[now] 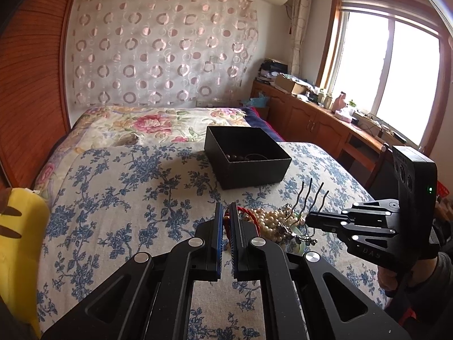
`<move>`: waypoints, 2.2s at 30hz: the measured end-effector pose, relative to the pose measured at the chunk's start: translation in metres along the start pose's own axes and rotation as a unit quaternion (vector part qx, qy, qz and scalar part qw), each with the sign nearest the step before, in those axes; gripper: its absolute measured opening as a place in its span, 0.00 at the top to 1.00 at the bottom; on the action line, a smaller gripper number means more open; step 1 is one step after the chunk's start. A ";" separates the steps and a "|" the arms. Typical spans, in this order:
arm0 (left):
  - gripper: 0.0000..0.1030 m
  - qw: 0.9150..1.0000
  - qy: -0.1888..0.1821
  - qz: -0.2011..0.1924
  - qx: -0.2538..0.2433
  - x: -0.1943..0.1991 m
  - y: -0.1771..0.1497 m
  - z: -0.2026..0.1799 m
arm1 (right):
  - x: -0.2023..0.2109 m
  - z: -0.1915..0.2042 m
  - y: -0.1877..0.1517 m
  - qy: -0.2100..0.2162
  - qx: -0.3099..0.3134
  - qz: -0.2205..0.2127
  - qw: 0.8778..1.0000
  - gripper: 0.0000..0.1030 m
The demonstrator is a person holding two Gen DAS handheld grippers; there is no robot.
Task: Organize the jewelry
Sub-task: 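Lift the hair comb with the right tool toward the box while the left tool holds the red bracelet, then release the comb into the box with the right tool while the left tool drops the red bracelet in, then move both tools back to the pearl necklace on the bedspread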
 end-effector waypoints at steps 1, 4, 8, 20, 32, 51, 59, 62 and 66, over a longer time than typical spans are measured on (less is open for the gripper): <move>0.96 1.000 0.000 0.000 -0.001 -0.001 0.001 -0.001 | 0.001 -0.001 0.002 -0.002 0.002 -0.002 1.000 0.98; 0.96 1.000 -0.002 -0.002 -0.004 -0.005 0.008 -0.004 | 0.003 -0.004 0.010 -0.003 0.006 -0.008 1.000 0.98; 0.96 1.000 -0.007 -0.005 -0.011 -0.013 0.023 -0.011 | 0.006 -0.011 0.026 -0.006 0.018 -0.018 1.000 0.98; 0.96 0.999 -0.005 -0.002 -0.037 -0.065 0.074 -0.020 | 0.000 -0.059 0.090 -0.023 0.025 -0.060 0.998 0.98; 0.96 0.999 -0.004 0.028 -0.038 -0.139 0.107 -0.008 | -0.032 -0.088 0.126 -0.011 0.022 -0.064 0.998 0.98; 0.86 0.999 0.008 0.027 -0.018 -0.138 0.107 0.016 | -0.069 -0.064 0.120 0.039 0.018 -0.027 0.999 0.98; 0.81 0.999 0.021 0.027 -0.006 -0.115 0.096 0.029 | -0.087 -0.055 0.116 0.074 0.000 -0.004 0.997 0.98; 0.81 0.999 0.023 0.031 -0.003 -0.109 0.086 0.031 | -0.087 -0.059 0.118 0.065 -0.002 -0.002 0.998 0.97; 0.81 0.999 0.020 0.036 0.004 -0.100 0.072 0.030 | -0.084 -0.070 0.119 0.041 -0.008 -0.001 0.999 0.96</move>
Point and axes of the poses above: each gripper's, at about its wrist camera, not at the fingertips, and x roughly against the way its jaws point, z to its left, y to its top, the point moved 10 cm from there along -x, roughly the way its jaws point, and after that the axes turned 10 degrees about -y, right-handed, at the moved point
